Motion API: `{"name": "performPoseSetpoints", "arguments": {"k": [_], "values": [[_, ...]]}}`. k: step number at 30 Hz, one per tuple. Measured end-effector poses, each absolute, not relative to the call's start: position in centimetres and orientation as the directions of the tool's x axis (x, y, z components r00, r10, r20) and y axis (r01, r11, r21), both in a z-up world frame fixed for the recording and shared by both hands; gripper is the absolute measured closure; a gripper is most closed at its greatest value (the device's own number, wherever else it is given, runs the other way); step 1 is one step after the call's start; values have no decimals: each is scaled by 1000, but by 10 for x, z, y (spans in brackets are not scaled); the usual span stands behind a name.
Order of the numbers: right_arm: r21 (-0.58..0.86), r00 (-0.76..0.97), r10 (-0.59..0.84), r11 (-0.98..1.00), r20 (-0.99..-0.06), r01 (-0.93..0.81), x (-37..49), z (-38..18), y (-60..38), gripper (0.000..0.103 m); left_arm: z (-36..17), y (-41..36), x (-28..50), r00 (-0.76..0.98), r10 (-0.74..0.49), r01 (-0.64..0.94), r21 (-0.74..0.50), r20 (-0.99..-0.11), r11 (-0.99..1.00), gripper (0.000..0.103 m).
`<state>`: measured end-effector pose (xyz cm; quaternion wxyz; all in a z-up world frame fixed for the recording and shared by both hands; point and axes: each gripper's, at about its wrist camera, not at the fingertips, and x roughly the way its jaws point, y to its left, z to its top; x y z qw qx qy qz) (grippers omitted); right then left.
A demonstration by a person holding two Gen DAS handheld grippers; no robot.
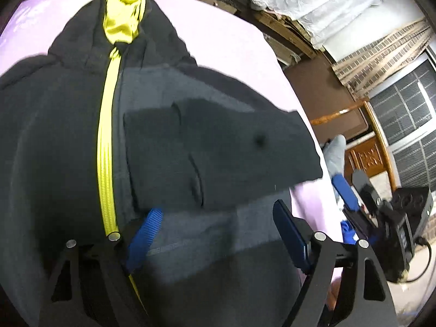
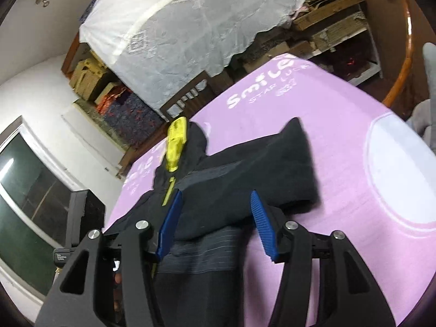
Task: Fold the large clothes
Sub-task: 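Grasp the other ribbed sleeve cuff with the left gripper and fold it across the body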
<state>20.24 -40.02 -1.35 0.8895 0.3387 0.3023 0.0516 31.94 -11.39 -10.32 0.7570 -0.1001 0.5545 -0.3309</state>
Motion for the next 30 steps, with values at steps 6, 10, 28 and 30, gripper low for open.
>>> {"name": "performPoseSetpoints", "arguments": {"k": [6,10,28,30], "values": [[644,823,283,755,-493,126,199,-11,-407,51,-98,-116,333,223,-569,363,-474,-791,802,65],[621,833,220,764,-508,177,195,-12,-413,64,-93,-114,335,259,-520,372,-413,-814,832,85],[623,706,344,762,-619,174,220,-47,-389,69,14,-37,322,585,-375,364,-180,-719,914,87],[557,693,293,809,-659,188,226,-48,-379,69,12,-30,323,583,-376,354,-191,-720,915,87]]}}
